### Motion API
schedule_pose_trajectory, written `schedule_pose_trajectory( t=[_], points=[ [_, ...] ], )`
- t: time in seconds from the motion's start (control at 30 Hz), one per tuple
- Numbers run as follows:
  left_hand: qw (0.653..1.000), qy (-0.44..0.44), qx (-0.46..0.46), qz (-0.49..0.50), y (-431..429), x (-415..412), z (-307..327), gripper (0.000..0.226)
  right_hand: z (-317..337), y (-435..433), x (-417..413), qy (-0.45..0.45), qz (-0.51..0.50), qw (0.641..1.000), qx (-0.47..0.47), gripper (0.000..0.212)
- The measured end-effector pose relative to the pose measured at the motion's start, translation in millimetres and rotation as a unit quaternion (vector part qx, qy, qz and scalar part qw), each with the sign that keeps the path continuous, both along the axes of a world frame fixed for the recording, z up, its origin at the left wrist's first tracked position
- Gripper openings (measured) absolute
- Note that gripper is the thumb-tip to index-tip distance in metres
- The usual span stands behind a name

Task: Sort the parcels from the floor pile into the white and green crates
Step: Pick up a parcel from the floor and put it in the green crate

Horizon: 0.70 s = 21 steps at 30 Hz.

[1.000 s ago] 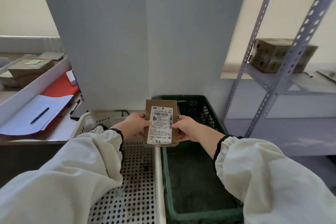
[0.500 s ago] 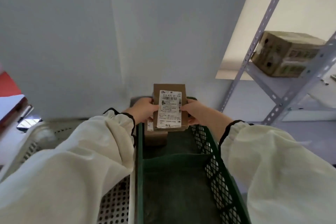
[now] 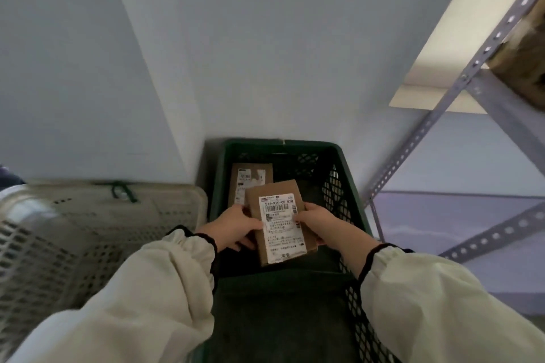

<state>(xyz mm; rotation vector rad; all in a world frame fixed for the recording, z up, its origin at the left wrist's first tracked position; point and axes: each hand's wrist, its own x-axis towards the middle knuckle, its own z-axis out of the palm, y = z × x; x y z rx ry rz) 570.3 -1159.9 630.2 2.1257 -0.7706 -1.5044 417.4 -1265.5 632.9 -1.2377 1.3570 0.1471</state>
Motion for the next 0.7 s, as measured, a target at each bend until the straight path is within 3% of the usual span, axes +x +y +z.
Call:
schedule_pose_trajectory(
  t=[0.2, 0.27, 0.4, 0.53, 0.63, 0.7],
  points=[
    [0.987, 0.105, 0.015, 0.123, -2, 4, 2, 0.064, 8, -19, 9, 0.054, 0.135, 0.989, -0.002, 0.053],
    [0.987, 0.085, 0.015, 0.137, -1, 13, 5, 0.057, 13, -26, 13, 0.057, 0.164, 0.984, 0.037, 0.054],
    [0.998, -0.041, 0.023, 0.052, -7, 30, 7, 0.05, 17, -39, 21, 0.056, 0.197, 0.977, 0.06, 0.05],
    [0.978, -0.196, -0.003, -0.066, -21, 34, 7, 0.048, 18, -50, 25, 0.081, 0.242, 0.967, 0.011, 0.044],
    [0.975, -0.182, -0.008, -0.13, -27, 29, 5, 0.038, 16, -55, 25, 0.087, 0.287, 0.954, -0.026, 0.04],
    [0.973, -0.159, 0.009, -0.165, -29, 23, 3, 0.047, 16, -55, 27, 0.091, 0.321, 0.941, -0.055, 0.038]
  ],
)
